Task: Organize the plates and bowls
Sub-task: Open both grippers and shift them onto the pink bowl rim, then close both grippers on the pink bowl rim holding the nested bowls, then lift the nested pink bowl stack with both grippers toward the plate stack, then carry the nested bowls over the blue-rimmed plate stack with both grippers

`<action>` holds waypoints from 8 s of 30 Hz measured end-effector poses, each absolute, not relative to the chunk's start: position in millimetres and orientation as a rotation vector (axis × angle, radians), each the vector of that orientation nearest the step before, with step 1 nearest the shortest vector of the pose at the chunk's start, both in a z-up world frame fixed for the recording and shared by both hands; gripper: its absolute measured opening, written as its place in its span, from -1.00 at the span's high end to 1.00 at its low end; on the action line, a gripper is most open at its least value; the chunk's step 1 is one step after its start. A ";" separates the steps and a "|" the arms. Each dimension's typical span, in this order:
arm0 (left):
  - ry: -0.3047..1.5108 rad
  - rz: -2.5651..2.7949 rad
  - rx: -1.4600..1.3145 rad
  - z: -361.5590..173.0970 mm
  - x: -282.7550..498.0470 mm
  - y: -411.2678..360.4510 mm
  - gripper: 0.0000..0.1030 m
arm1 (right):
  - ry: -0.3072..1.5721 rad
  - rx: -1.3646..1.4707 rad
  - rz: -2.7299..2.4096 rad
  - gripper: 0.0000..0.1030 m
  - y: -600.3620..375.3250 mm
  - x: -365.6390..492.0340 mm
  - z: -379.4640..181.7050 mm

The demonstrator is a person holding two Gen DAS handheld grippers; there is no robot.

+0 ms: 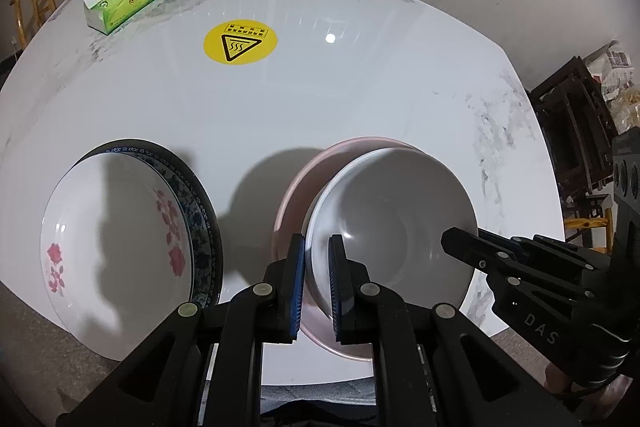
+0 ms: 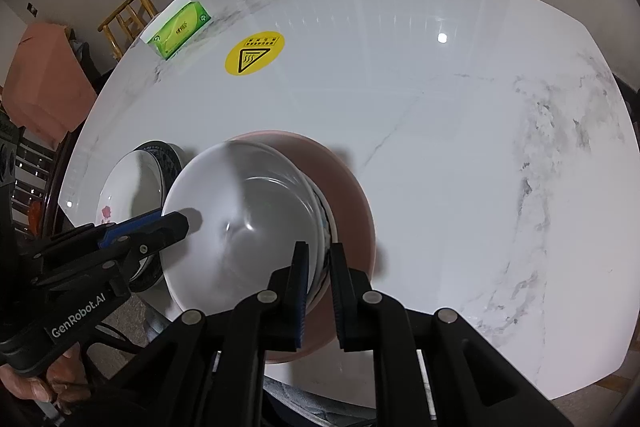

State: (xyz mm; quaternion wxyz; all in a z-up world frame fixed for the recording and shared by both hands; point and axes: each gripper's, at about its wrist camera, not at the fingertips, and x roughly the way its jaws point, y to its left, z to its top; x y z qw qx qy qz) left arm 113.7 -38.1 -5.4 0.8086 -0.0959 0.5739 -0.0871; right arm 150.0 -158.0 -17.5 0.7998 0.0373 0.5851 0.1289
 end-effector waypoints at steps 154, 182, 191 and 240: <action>1.199 -0.196 -0.337 -42.2 118.9 -26.1 0.86 | 1.136 0.311 0.115 0.74 -199.8 124.9 -46.0; 1.195 -0.202 -0.331 -38.1 117.7 -25.9 0.88 | 1.142 0.304 0.114 0.74 -196.3 125.3 -41.2; 1.184 -0.190 -0.333 -26.1 115.5 -17.0 0.88 | 1.144 0.289 0.134 0.74 -184.8 127.9 -28.5; 1.126 0.095 -0.449 -1.4 69.9 167.5 0.89 | 1.257 0.090 0.411 0.74 9.1 148.0 -17.3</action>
